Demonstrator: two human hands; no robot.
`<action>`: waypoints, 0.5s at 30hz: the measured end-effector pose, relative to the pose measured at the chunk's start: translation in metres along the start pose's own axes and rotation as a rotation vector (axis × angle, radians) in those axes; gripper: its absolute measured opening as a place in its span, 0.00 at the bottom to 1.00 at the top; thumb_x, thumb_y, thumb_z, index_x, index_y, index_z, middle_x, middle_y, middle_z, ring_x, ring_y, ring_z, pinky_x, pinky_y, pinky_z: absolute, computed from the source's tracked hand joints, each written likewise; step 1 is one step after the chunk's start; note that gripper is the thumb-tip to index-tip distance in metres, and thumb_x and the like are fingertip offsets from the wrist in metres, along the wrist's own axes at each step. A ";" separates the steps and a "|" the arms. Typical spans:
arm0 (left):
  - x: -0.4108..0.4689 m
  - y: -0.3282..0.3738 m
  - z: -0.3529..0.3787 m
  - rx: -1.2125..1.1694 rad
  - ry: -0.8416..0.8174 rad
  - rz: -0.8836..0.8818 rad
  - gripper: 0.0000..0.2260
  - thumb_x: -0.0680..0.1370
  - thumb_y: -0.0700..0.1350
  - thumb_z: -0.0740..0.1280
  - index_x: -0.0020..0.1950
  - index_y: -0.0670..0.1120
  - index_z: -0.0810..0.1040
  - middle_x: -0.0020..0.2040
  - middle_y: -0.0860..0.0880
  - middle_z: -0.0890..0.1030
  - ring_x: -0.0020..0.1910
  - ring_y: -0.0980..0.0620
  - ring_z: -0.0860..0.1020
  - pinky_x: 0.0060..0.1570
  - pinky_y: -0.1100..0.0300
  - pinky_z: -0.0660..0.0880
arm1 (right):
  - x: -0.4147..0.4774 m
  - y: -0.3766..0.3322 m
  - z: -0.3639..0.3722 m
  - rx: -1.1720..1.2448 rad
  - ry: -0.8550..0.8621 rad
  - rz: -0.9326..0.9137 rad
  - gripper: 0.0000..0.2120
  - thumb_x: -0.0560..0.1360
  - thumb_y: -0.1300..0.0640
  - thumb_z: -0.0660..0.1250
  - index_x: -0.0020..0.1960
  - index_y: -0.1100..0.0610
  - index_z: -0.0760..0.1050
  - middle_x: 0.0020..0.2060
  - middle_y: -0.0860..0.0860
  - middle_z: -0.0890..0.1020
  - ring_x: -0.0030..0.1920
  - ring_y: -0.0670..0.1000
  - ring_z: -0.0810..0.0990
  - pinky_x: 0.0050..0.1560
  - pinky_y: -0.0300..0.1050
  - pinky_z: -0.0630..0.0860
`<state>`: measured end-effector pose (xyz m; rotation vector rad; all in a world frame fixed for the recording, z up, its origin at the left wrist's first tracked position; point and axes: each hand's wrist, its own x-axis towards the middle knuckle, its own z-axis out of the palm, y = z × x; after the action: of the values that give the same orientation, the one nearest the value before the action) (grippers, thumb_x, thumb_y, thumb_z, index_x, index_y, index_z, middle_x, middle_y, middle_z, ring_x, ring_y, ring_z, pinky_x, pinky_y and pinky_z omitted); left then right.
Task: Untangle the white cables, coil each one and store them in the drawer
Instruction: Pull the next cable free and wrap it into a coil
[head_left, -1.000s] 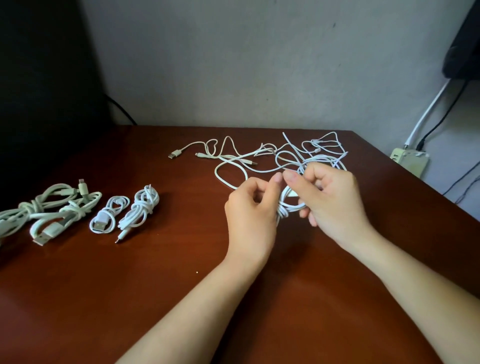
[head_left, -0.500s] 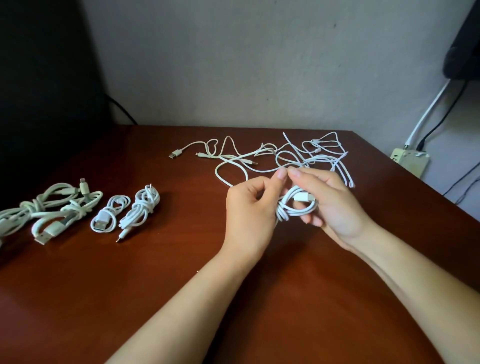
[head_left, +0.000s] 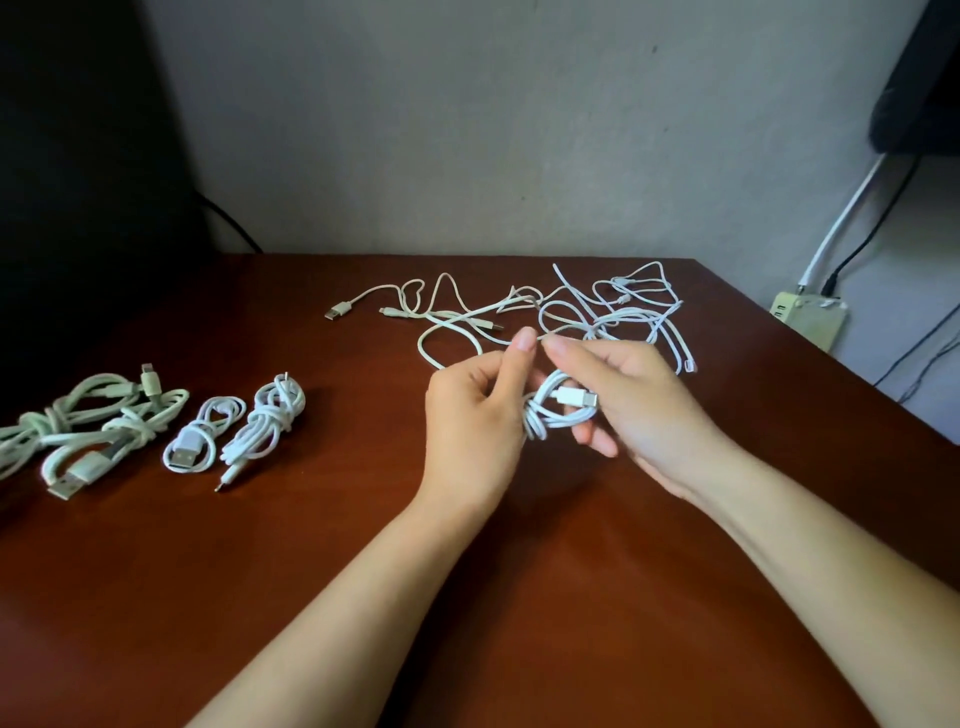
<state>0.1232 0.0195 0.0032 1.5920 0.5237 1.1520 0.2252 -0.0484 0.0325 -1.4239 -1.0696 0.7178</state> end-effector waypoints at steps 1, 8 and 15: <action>0.001 0.001 0.000 0.031 0.001 -0.003 0.25 0.82 0.50 0.58 0.33 0.36 0.79 0.23 0.42 0.74 0.25 0.57 0.68 0.29 0.63 0.63 | 0.001 0.000 -0.002 -0.071 0.042 -0.013 0.19 0.76 0.49 0.64 0.37 0.65 0.76 0.20 0.52 0.72 0.19 0.47 0.67 0.19 0.33 0.61; 0.005 -0.004 -0.011 0.399 -0.201 0.206 0.07 0.77 0.49 0.68 0.53 0.48 0.81 0.46 0.56 0.82 0.45 0.62 0.77 0.48 0.68 0.72 | 0.010 -0.001 -0.022 -0.135 0.263 0.010 0.17 0.78 0.49 0.64 0.39 0.61 0.77 0.18 0.51 0.74 0.16 0.45 0.67 0.18 0.33 0.60; 0.005 -0.009 -0.013 0.701 -0.254 0.402 0.17 0.76 0.53 0.64 0.60 0.46 0.78 0.50 0.52 0.80 0.49 0.52 0.77 0.47 0.60 0.73 | 0.009 -0.001 -0.023 -0.093 0.269 0.015 0.14 0.78 0.53 0.64 0.37 0.60 0.76 0.18 0.50 0.73 0.15 0.45 0.66 0.17 0.33 0.57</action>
<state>0.1164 0.0330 -0.0029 2.5005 0.4759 1.0854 0.2493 -0.0496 0.0389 -1.5596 -0.8922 0.4757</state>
